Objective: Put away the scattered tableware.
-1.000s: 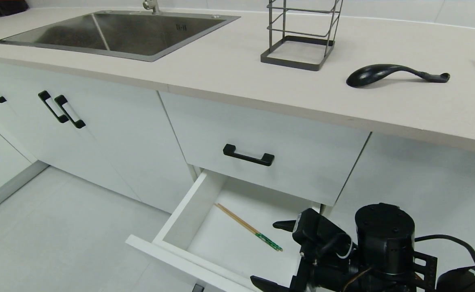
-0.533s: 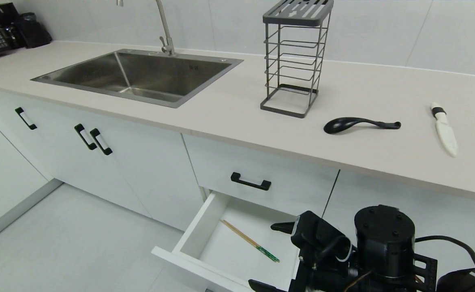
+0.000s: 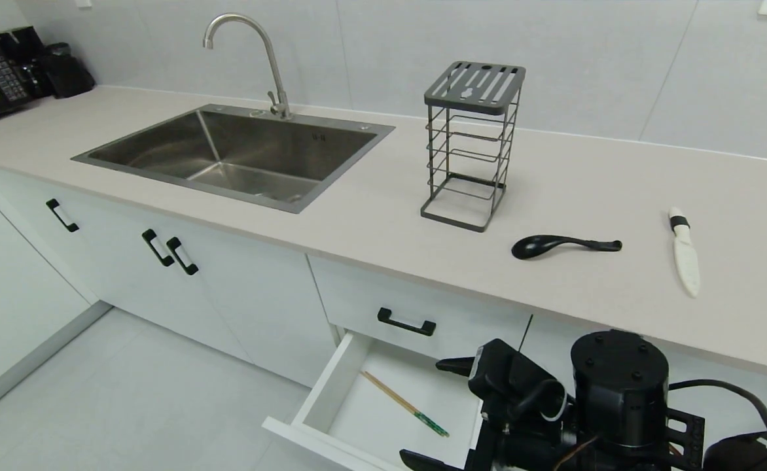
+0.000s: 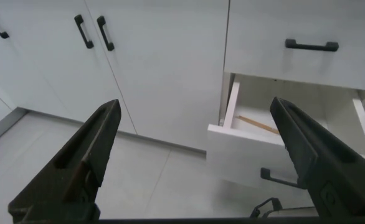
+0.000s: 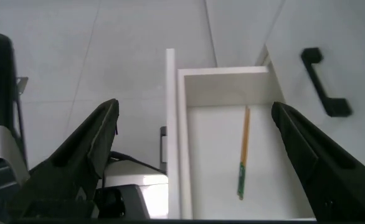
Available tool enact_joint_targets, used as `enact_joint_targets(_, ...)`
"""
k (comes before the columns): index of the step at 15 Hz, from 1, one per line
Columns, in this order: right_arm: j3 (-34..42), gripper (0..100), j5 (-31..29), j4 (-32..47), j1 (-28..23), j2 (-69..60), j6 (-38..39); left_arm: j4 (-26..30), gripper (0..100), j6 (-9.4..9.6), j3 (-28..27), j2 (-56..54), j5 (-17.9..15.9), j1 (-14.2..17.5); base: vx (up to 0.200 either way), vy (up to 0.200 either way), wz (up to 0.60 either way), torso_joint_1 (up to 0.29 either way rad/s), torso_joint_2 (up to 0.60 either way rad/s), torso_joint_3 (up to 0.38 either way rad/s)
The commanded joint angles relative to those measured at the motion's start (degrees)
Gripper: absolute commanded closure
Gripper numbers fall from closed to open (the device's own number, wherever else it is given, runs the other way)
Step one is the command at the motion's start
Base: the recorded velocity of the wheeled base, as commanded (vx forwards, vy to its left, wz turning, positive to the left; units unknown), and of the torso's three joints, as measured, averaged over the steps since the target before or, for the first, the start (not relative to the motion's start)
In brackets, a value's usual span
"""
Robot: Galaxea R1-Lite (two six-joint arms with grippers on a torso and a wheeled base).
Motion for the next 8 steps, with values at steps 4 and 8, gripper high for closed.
enact_joint_targets(4, -4.1, 0, 0.0, 5.1, -0.1, -0.4, 0.2, 0.0, 0, 0.02, 0.0, 0.0, 0.0, 0.0, 0.000, 0.000, 0.00, 0.281, -0.51, -0.240)
enact_joint_targets(8, -15.5, 0, 1.7, 24.3, -0.1, -2.8, -0.4, 0.0, 0, 0.02, 0.0, 0.0, 0.0, 0.0, 0.000, 0.000, 0.00, 0.283, -0.55, -0.260)
